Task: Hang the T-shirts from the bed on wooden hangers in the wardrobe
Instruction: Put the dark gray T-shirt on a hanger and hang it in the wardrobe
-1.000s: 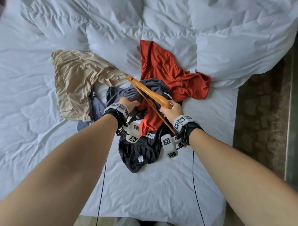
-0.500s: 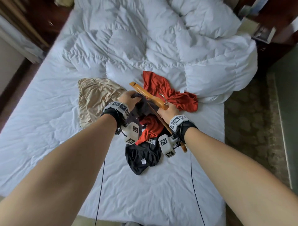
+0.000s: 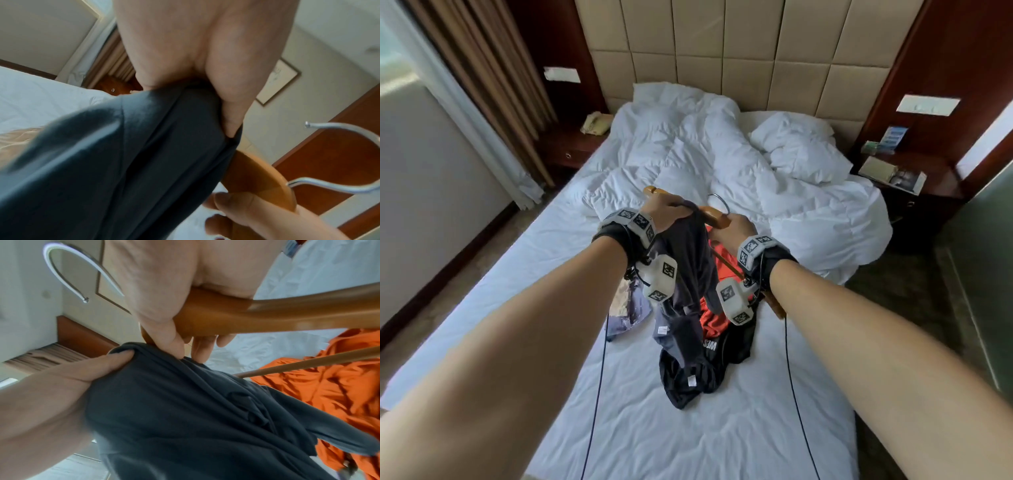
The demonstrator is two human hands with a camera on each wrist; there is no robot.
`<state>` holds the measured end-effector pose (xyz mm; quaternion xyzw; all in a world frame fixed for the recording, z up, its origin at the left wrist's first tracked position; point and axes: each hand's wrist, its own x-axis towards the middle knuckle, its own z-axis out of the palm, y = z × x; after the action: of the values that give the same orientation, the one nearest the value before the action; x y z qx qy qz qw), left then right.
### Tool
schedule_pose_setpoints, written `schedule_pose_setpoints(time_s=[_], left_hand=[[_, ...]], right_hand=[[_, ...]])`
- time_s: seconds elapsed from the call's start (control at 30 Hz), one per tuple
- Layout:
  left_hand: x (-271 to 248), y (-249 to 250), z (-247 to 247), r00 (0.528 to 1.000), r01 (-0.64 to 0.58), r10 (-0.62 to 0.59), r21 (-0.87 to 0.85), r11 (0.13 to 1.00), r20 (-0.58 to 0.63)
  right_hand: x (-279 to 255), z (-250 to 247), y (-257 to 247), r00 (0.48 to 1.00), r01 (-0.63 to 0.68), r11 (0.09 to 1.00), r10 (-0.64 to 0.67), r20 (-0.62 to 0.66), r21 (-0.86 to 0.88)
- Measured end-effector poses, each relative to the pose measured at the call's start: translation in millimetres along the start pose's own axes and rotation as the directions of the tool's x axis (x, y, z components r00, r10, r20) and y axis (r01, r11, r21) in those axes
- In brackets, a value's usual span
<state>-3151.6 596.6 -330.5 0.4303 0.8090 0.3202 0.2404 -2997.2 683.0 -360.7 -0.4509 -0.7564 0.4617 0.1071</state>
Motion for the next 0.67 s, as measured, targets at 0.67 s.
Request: schedule_pose_setpoints(time_s=[0.67], left_hand=[[-65.8, 86.7, -182.2, 0.998, 0.002, -0.041, -0.592, 0.806, -0.053]], right_hand=[[-91.4, -12.6, -199.2, 0.948, 0.280, 0.960, -0.279, -0.153, -0.016]])
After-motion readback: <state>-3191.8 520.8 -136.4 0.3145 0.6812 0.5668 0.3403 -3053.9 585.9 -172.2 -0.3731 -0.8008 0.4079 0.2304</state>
